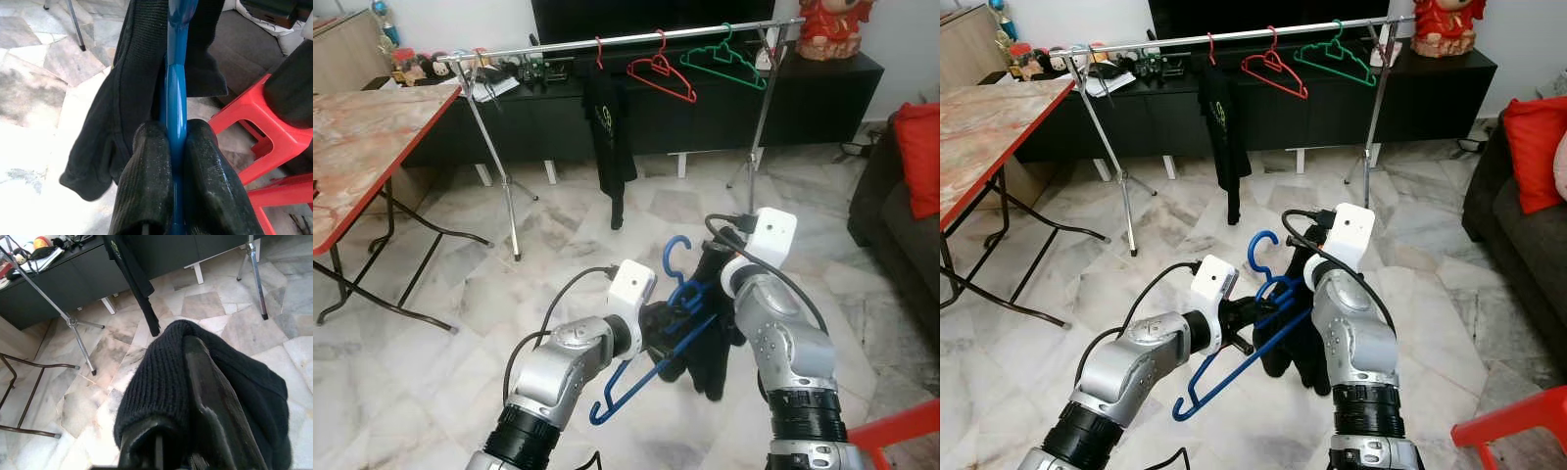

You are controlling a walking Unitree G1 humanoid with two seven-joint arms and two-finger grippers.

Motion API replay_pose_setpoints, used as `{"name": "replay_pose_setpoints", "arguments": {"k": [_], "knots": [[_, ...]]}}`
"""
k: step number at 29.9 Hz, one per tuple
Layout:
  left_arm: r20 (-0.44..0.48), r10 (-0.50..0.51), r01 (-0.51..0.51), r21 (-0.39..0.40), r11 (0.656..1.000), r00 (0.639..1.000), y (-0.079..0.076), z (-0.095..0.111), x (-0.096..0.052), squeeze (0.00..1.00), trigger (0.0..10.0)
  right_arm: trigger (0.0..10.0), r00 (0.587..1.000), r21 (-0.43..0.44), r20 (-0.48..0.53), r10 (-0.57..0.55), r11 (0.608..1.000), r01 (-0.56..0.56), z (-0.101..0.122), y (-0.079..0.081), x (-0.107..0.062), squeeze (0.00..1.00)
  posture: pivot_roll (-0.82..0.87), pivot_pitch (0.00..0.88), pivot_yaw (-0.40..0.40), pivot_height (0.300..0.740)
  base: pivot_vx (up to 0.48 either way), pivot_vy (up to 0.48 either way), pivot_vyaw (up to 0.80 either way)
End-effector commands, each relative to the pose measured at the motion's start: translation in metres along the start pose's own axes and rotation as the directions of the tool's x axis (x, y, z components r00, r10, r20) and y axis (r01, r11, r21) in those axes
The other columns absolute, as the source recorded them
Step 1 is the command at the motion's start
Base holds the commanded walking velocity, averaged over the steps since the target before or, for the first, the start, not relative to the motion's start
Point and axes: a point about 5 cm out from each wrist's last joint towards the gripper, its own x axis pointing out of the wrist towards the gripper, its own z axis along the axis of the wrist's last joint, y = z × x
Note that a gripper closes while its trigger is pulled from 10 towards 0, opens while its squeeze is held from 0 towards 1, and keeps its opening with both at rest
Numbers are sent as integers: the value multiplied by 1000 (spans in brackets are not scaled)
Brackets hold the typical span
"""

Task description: Hang hanger

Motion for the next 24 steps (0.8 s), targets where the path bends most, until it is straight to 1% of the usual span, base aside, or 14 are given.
{"name": "replay_pose_setpoints", "arguments": {"k": [1, 3, 4, 6, 8, 11, 15, 16, 17, 18, 19, 22, 23, 24], "knots": [[12, 8, -8, 7, 1000, 1000, 0, 2, 1, 0, 10000, 10000, 997, -5, 41, 65, 998, -65, 11, 16, 0, 0, -40, 3, 71, 740, 0, 0, 0], [26, 38, -38, 5, 999, 999, 3, 4, 2, 0, 10000, 10000, 997, 0, 38, 72, 997, -72, 9, 18, -2, 0, -40, 3, 71, 740, 0, 0, 0], [38, 51, -51, -6, 999, 998, 5, 6, 3, 0, 10000, 10000, 995, 8, 35, 95, 995, -95, 6, 23, -4, 0, -47, 0, 70, 740, 0, 0, 0], [39, 52, -51, -8, 999, 998, 5, 6, 3, 0, 10000, 10000, 994, 10, 33, 105, 994, -106, 5, 25, -5, 0, -47, 0, 70, 740, 0, 0, 0], [38, 52, -51, -13, 999, 998, 6, 6, 4, 0, 10000, 10000, 989, 29, 38, 145, 989, -146, 4, 33, -8, 0, -47, 0, 70, 740, 0, 0, 0], [40, 54, -53, -21, 998, 998, 6, 5, 5, 0, 10000, 10000, 984, 38, 42, 176, 983, -178, 4, 39, -11, 0, -53, 0, 68, 740, 0, 0, 0], [71, 80, -77, -45, 996, 994, 6, 8, 8, 0, 10000, 10000, 974, 101, 34, 222, 969, -224, 3, 48, -17, 0, -55, 0, 66, 740, 0, 0, 0], [71, 80, -77, -45, 996, 994, 6, 8, 8, 0, 10000, 10000, 974, 101, 34, 222, 969, -224, 3, 48, -17, 0, -55, 0, 66, 740, 0, 0, 0], [88, 100, -96, -47, 994, 991, 8, 9, 8, 0, 10000, 10000, 974, 110, 30, 224, 968, -226, 2, 48, -19, 0, -55, 0, 66, 740, 0, 0, 0], [147, 146, -136, -77, 988, 978, 12, 17, 9, 0, 10000, 10000, 970, 125, 26, 243, 962, -245, 1, 53, -24, 0, -55, 0, 66, 740, 0, 0, 0], [147, 146, -136, -77, 988, 978, 12, 17, 9, 0, 10000, 10000, 970, 125, 26, 243, 962, -245, 1, 53, -24, 0, -55, 0, 66, 740, 0, 0, 0], [201, 165, -145, -111, 983, 966, 15, 24, 9, 0, 10000, 10000, 965, 125, 15, 261, 957, -261, -3, 56, -29, 0, -63, 0, 67, 740, 0, 0, 0], [232, 164, -141, -113, 984, 959, 15, 28, 8, 0, 10000, 10000, 963, 102, 1, 269, 958, -268, -7, 57, -31, 0, -63, 0, 67, 740, 0, 0, 0], [241, 163, -140, -109, 984, 957, 15, 29, 8, 0, 10000, 10000, 963, 93, -3, 271, 959, -269, -8, 57, -32, 0, -63, 0, 67, 740, 0, 0, 0]]}}
